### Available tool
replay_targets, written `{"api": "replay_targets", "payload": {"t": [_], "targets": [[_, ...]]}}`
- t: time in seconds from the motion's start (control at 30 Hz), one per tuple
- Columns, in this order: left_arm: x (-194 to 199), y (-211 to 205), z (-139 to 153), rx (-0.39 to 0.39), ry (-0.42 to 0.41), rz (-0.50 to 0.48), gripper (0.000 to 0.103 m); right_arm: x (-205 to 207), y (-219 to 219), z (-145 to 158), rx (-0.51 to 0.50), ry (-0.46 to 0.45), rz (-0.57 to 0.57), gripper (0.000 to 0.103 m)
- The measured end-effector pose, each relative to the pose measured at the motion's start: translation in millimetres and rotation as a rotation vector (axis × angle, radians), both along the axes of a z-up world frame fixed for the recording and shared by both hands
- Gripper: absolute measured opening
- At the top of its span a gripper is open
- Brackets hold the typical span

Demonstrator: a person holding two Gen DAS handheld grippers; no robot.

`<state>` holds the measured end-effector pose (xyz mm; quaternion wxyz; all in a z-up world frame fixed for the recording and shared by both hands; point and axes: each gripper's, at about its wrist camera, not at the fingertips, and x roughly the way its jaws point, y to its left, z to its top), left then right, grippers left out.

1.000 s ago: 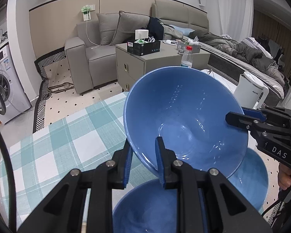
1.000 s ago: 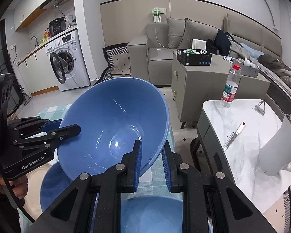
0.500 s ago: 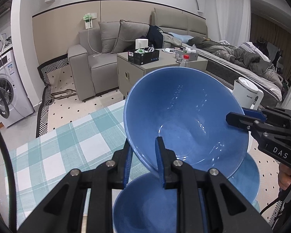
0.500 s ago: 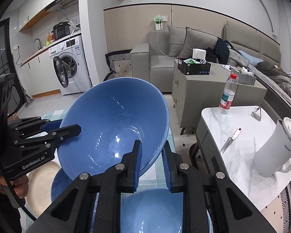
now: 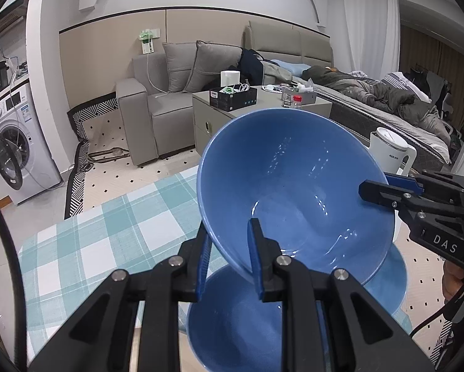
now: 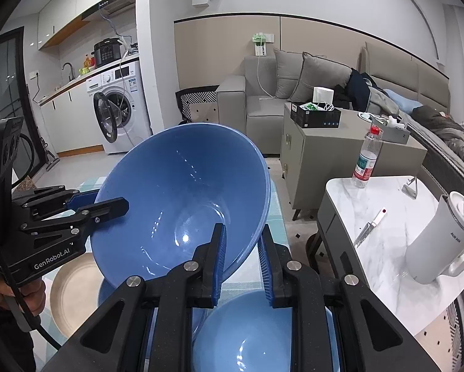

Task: Organize plates and bowls
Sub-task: 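Carry the held blue bowl with both grippers toward the other blue bowls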

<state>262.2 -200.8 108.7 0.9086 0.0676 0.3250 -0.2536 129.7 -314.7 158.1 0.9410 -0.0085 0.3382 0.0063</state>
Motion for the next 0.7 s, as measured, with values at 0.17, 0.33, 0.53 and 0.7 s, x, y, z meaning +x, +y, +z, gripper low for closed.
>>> {"api": "replay_targets", "payload": {"t": [0.17,0.33,0.53,0.7], "targets": [[-11.0,5.8,1.2,-0.004,-0.009,0.007,0.021,-4.0,2.8,1.6,-0.005,-0.007,0.004,0.021],[-19.7,10.6,1.1,0.001,-0.014,0.013,0.021,-14.1,7.6,2.2,-0.003,-0.015,0.016,0.021],[-30.6,16.2,-2.2,0.006,-0.017,0.026,0.021,-20.5,10.0,-0.7,0.005,-0.017,0.028,0.021],[-38.9,19.8,-6.1,0.007,-0.012,0.032,0.021,-28.1,14.5,-4.6,0.015,-0.014,0.035,0.021]]}}
